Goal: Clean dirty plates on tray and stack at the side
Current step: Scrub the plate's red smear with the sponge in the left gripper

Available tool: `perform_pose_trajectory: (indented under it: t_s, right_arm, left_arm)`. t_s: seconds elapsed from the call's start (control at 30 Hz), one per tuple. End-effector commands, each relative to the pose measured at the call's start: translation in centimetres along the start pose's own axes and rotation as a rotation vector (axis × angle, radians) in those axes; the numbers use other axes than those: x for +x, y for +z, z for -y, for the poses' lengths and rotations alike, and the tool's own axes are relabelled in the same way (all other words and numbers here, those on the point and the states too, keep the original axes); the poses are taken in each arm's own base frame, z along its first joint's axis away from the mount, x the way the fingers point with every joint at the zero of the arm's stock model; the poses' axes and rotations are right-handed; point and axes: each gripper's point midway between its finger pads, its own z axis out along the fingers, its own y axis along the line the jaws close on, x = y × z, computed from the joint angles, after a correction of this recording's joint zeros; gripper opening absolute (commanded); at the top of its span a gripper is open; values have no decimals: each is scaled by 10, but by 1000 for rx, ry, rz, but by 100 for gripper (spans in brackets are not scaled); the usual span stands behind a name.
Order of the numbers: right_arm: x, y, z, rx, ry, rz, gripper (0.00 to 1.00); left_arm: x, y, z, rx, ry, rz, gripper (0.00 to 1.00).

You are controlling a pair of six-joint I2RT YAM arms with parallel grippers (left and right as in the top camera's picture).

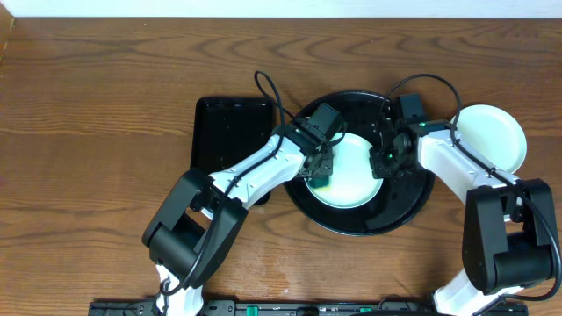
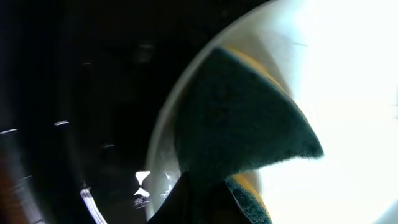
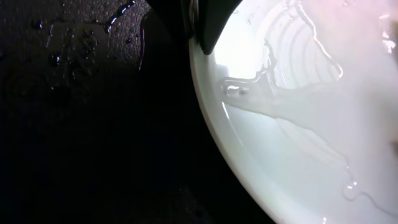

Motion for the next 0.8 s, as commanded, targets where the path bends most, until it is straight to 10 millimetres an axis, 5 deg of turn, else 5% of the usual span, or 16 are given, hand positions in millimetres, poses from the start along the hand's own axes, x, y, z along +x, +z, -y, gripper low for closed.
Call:
perform_pose_trajectory:
  t_s: [0.0, 0.33, 0.77]
  right_arm:
    - [24, 15, -1, 16, -47, -82, 1]
    - [24, 15, -1, 16, -47, -82, 1]
    - [25, 15, -1, 17, -47, -84, 1]
  left_arm:
    - [-11, 14, -45, -206, -19, 60, 7]
    - [10, 19, 70, 365, -57, -126, 8]
    - [49, 16, 107, 466, -1, -243, 12]
